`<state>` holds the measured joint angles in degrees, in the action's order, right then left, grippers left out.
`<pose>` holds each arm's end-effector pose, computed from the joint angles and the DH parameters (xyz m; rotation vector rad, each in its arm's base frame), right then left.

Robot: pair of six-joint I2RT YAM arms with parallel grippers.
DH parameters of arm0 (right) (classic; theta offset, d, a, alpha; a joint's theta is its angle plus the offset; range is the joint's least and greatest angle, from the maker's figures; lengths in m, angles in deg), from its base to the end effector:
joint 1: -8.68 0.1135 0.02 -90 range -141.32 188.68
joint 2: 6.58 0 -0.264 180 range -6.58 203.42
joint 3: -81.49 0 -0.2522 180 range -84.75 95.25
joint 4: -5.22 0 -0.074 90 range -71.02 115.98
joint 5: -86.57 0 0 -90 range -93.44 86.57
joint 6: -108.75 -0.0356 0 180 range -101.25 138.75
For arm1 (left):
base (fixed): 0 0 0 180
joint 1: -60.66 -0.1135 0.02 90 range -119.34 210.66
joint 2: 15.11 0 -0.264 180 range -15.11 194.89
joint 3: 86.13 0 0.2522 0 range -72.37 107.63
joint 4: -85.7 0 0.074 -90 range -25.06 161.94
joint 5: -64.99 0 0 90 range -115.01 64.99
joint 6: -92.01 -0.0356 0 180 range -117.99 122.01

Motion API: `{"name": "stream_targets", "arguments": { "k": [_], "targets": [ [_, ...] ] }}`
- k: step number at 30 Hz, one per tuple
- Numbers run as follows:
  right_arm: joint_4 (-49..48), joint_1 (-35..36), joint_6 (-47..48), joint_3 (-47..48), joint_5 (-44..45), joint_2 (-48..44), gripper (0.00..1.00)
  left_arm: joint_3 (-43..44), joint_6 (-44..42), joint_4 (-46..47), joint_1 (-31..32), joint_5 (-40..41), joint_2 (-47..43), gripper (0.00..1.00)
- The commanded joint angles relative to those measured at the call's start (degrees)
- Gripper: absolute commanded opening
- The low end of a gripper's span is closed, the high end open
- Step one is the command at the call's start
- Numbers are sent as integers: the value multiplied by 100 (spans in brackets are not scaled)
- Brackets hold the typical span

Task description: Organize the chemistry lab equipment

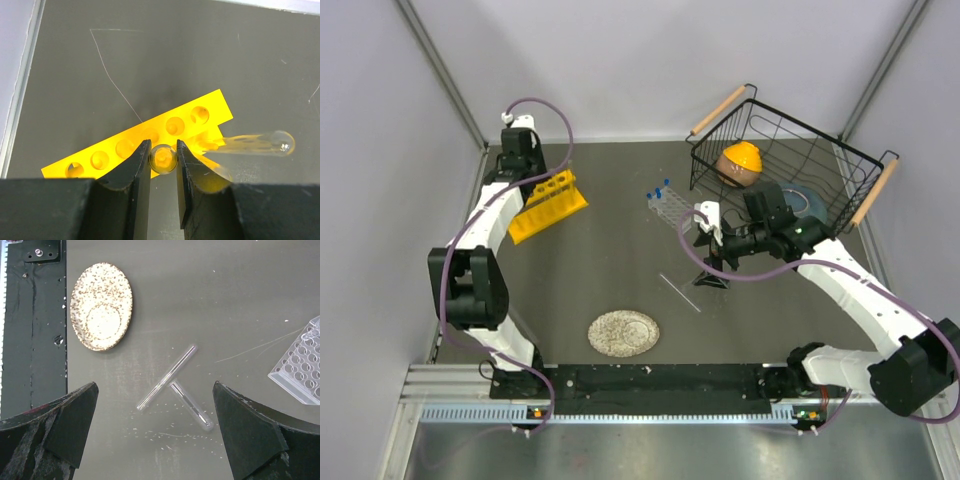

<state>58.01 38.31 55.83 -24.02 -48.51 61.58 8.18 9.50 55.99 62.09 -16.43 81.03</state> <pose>0.1968 0.1409 0.3145 -1.5183 1.6416 0.8564 0.3934 -0.0045 0.3108 -0.2003 2.1056 0.0661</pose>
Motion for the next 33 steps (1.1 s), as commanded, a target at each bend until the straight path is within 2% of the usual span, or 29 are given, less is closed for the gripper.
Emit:
{"name": "stream_targets", "arguments": {
  "k": [1,4,5,7,8,14,16,20,28,31,33],
  "targets": [
    [-88,78,124,-8,-45,48,99,-189,7,250,-38,-190,80,8],
    [-88,78,142,-17,-18,109,99,-303,51,259,-38,-260,89,10],
    [-88,78,142,-17,-10,127,99,-312,60,241,-38,-269,89,18],
    [-79,78,150,-17,8,153,99,-374,86,250,-38,-260,46,25],
    [-79,78,176,-17,34,162,99,-391,86,241,-38,-260,19,32],
    [-71,78,264,-52,96,320,99,-505,104,197,-38,-260,-376,50],
    [-62,78,291,-70,140,364,99,-541,69,180,-46,-269,-595,60],
    [-62,52,431,-131,105,400,99,-620,34,118,-46,-243,-1174,69],
    [-53,-229,607,-272,-211,452,99,-1111,157,100,-46,-357,-2590,77],
    [-44,-308,721,-360,-291,426,99,-1471,323,74,-46,-427,-3275,84],
    [-70,-343,801,-447,-317,409,99,-1866,560,74,-46,-558,-3829,92]
  ]
}}
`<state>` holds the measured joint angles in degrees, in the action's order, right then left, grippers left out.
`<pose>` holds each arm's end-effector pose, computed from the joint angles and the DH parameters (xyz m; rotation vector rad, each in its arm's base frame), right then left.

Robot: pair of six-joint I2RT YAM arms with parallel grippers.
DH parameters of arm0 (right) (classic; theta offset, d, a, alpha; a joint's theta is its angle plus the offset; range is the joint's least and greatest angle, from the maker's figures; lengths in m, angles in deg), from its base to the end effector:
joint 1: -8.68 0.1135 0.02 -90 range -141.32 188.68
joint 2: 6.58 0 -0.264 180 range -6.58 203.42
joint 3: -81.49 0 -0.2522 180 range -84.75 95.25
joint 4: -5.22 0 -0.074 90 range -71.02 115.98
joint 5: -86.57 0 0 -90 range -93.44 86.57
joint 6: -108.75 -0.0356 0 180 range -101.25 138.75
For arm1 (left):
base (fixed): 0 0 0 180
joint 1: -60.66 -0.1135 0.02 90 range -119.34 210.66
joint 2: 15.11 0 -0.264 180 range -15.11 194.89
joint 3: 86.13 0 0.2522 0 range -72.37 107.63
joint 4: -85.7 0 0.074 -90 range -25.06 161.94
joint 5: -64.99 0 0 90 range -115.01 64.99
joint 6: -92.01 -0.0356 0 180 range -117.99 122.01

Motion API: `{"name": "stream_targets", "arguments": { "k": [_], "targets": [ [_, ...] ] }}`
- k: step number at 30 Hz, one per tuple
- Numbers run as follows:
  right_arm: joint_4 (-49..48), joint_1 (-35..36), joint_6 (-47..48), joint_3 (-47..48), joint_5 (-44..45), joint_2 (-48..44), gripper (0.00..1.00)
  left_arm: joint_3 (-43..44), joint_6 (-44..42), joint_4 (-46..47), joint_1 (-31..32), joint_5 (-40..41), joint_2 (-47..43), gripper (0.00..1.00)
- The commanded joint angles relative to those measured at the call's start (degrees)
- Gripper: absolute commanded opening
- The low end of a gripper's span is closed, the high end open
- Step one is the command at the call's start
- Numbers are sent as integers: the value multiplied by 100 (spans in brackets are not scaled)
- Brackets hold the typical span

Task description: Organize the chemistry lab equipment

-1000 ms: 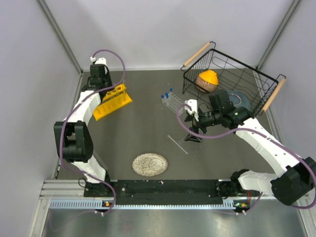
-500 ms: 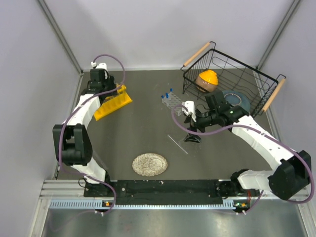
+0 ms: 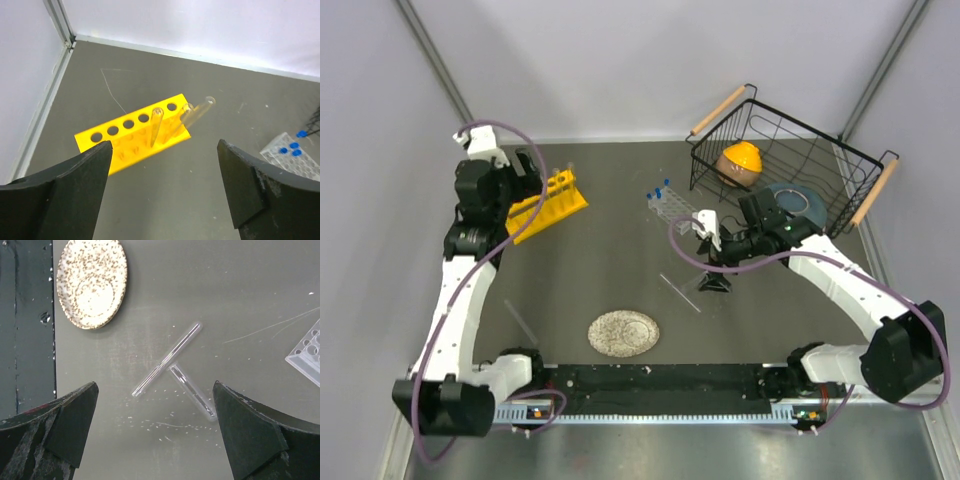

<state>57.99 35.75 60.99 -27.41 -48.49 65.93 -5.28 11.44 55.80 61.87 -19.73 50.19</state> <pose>0.2119 0.1366 0.2787 -1.5609 1.7160 0.8473 0.2587 -0.0022 0.3938 -0.1953 1.8099 -0.0474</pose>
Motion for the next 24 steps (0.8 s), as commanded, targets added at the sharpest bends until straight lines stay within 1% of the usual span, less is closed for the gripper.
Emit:
{"name": "stream_targets", "arguments": {
  "k": [1,2,3,5,7,9,10,12,13,16,19,24],
  "targets": [
    [-86,-79,285,-127,-406,-18,99,-695,462,120,-25,-299,-947,95],
    [-112,-79,276,-153,-468,-26,99,-1098,628,259,-25,-378,-1305,98],
    [-156,-88,233,-197,-521,-26,99,-1302,682,339,-25,-770,-1474,99],
    [-235,-79,-21,-249,-644,-79,99,-1732,814,235,-25,-1062,-1852,99],
    [-270,-62,-215,-293,-627,-105,99,-1953,850,42,-25,-1413,-2046,99],
    [-201,43,-575,-390,-339,-149,99,-2182,815,-230,-25,-1564,-2284,99],
    [-157,201,-681,-425,194,-176,99,-2261,797,-275,-25,-1704,-2354,99],
    [-25,412,-787,-513,724,-263,99,-2489,771,-319,-25,-1811,-2548,99],
    [28,570,-1005,-531,1144,-264,99,-2569,762,-311,-25,-1846,-2601,99],
    [46,755,-1375,-557,1577,-246,98,-2815,745,-267,-25,-1846,-2724,99],
    [-24,966,-2076,-496,1815,-28,97,-2807,744,-380,-25,-1846,-2698,99],
    [-244,1116,-2659,-355,1965,570,95,-2701,577,-627,-25,-1732,-2741,99]
  ]
}}
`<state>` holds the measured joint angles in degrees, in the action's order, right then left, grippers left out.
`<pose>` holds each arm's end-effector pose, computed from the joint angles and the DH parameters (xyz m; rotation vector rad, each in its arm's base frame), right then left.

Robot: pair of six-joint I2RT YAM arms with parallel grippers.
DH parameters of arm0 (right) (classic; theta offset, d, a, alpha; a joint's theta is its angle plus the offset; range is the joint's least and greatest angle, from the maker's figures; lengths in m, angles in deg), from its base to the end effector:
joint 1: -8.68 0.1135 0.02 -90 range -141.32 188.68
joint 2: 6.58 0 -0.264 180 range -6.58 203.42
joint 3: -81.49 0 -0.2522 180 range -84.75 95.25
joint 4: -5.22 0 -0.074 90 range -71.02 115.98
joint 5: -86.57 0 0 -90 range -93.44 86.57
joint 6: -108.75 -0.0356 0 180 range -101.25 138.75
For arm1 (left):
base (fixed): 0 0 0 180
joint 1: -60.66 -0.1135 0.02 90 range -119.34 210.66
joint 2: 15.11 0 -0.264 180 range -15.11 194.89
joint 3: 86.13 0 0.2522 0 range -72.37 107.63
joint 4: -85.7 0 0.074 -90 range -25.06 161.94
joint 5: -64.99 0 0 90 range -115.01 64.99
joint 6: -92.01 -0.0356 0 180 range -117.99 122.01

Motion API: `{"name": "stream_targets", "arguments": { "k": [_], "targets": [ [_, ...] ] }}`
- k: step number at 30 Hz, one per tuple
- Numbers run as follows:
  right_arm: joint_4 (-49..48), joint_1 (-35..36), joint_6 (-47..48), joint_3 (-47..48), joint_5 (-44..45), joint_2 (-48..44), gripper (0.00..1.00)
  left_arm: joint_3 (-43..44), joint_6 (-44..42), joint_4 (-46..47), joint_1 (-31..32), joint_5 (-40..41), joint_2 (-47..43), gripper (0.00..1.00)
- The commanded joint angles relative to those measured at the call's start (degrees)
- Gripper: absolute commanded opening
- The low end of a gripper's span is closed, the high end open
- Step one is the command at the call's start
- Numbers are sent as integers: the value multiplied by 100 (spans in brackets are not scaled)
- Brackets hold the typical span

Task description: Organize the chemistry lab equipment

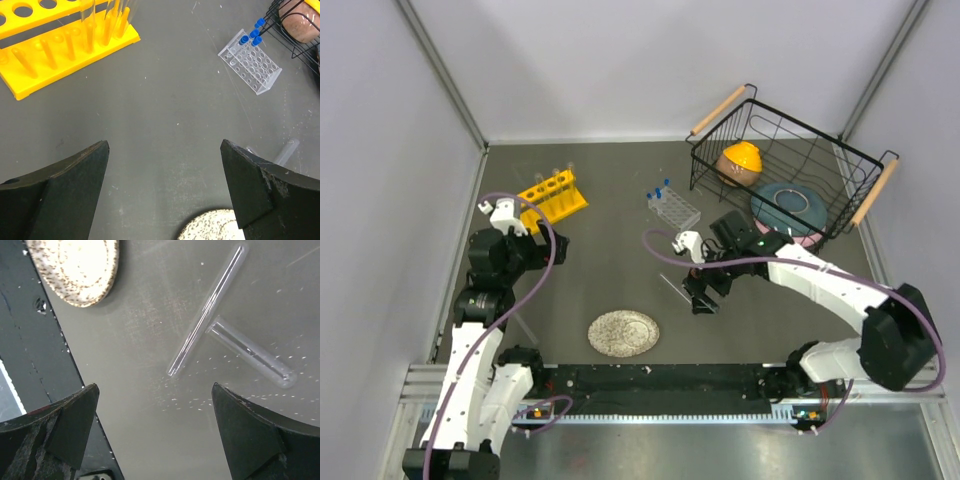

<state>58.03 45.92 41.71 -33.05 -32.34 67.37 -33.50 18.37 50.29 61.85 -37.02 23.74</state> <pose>0.1862 0.1631 0.2377 -1.4585 2.1726 0.7509 0.1603 -0.0107 0.2991 -0.1197 1.9577 -0.4061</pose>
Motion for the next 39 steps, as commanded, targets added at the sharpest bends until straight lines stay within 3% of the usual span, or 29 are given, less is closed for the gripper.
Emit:
{"name": "stream_targets", "arguments": {
  "k": [1,7,17,28,30,39],
  "targets": [
    [-292,109,-827,226,403,523,95,112,-115,-94,-14,-12,-132,99],
    [-512,372,-1188,384,630,998,92,68,-124,-24,-14,155,-361,99],
    [-626,759,-1259,683,1440,1885,56,103,-133,-67,-14,208,-396,99],
    [-644,1023,-1312,736,2011,2343,44,103,-151,-76,-14,269,-457,99],
    [-644,1058,-1338,771,2090,2422,38,121,-151,-76,-14,287,-466,99],
    [-609,1067,-1531,859,1889,2633,23,138,-116,-85,-14,217,-536,99]
  ]
}}
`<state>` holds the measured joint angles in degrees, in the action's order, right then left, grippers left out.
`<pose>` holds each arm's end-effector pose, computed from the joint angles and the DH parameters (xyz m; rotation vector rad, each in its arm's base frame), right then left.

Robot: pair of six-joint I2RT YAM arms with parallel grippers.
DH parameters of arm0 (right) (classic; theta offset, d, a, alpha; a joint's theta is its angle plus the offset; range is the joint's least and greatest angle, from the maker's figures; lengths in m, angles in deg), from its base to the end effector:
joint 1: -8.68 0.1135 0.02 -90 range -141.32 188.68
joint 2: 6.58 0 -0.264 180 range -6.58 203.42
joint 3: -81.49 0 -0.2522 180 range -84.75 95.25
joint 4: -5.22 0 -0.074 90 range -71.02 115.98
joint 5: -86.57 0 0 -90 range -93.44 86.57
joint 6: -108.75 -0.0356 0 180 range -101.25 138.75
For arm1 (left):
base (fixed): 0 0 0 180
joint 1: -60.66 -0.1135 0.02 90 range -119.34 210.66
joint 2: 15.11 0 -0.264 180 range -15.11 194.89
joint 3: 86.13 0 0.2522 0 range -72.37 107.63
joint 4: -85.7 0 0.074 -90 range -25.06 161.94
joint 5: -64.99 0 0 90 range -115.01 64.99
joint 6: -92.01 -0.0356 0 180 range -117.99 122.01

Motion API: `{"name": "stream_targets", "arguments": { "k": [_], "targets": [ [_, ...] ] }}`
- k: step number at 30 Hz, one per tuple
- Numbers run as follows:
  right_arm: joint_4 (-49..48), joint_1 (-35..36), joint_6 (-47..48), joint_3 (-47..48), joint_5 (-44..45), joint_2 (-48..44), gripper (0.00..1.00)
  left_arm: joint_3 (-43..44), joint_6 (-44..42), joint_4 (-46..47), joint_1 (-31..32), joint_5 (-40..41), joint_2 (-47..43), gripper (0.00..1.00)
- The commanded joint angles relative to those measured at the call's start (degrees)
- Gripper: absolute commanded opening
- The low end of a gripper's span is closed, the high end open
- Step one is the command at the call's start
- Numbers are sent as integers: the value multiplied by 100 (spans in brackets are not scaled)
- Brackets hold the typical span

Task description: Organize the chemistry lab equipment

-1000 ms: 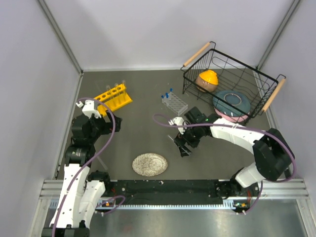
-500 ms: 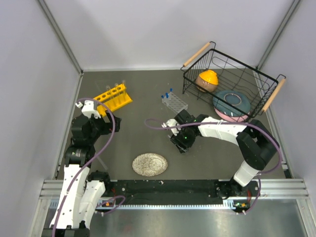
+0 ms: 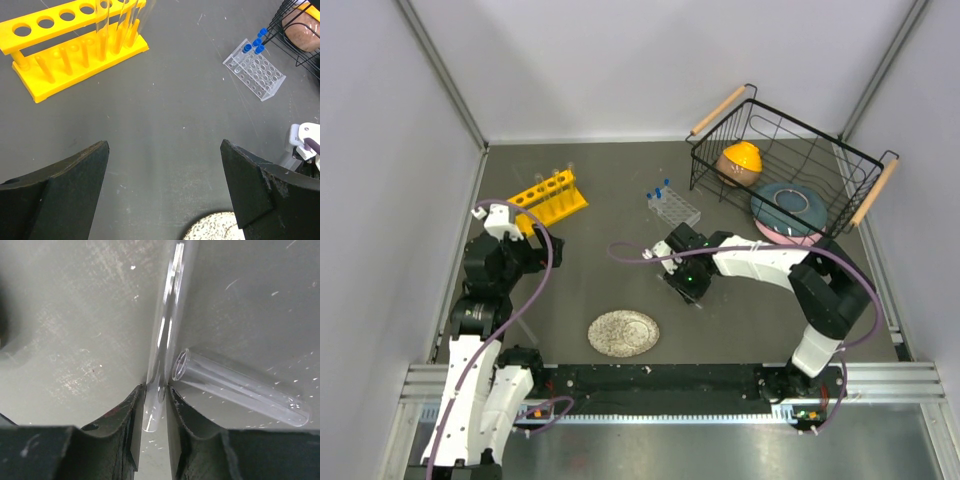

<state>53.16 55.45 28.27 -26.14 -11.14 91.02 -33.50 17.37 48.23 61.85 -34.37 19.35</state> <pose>0.2121 0.2326 0.1631 -1.3881 2.5337 0.3210 0.1448 -0.0088 0.3055 -0.1259 1.9143 -0.3507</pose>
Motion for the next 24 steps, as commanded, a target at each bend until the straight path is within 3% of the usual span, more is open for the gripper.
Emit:
{"name": "stream_targets", "arguments": {
  "k": [1,11,15,17,21,22,24],
  "targets": [
    [-113,114,-222,194,-266,277,21,129,-6,164,-14,-74,-132,99],
    [-7,105,-301,291,-1197,-187,14,103,266,304,-14,-539,-378,99],
    [-7,44,-301,265,-1680,-644,14,-142,889,462,-14,-1250,-659,99],
    [-7,-18,-310,248,-1848,-786,14,-379,1591,647,-14,-2040,-730,99],
    [-7,-194,-293,221,-2313,-1155,14,-1231,3435,2112,-14,-3385,-713,99],
    [-7,-229,-284,204,-2393,-1312,14,-1677,4396,3073,12,-3527,-686,99],
    [2,-247,-240,177,-2603,-1454,14,-2171,5377,4114,135,-3660,-634,97]
  ]
}}
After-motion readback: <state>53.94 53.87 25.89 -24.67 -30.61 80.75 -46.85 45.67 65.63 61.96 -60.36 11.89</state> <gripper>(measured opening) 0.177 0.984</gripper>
